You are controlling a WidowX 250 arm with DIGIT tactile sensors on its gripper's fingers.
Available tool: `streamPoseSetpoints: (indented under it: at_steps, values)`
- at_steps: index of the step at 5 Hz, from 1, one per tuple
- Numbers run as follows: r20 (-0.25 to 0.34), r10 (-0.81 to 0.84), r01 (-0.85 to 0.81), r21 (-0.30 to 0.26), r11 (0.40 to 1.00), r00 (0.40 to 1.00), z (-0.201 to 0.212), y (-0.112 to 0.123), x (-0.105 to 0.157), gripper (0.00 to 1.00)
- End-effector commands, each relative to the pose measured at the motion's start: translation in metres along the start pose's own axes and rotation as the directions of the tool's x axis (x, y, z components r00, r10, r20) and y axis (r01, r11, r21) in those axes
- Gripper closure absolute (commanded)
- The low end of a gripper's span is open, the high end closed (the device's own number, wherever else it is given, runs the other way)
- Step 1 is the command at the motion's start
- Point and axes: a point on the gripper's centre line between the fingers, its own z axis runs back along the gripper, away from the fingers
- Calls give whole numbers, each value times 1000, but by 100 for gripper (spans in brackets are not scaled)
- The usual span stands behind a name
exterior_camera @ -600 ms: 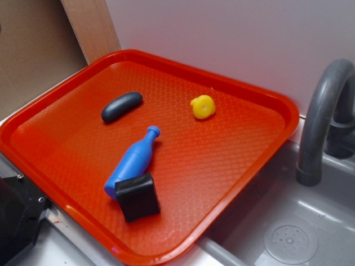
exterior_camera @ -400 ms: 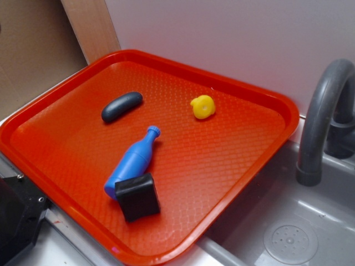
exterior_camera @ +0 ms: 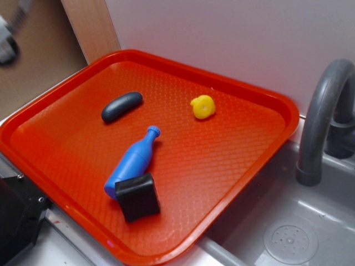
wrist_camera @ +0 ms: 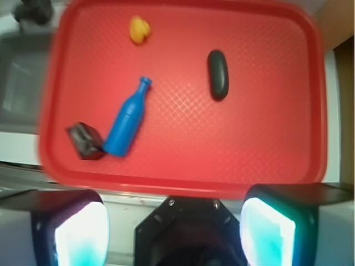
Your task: Grab the black box.
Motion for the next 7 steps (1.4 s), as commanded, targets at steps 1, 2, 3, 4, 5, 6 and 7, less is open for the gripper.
streamPoseSetpoints:
  at_steps: [1,2,3,4,5,6,7]
  values:
    - [63,-284,286,-13,958,957,-81,-65,31,0]
    - [103,-330,337,-54,940,938,-89,-81,38,0]
    - [164,-386,409,-150,900,908,-95,-89,42,0]
    - [174,-427,454,-167,875,887,-103,-99,33,0]
    - [157,-448,471,-165,867,880,-107,-111,25,0]
    - [148,-455,475,-142,869,878,-118,-119,23,0]
    - [114,-468,478,-94,873,876,-134,-123,26,0]
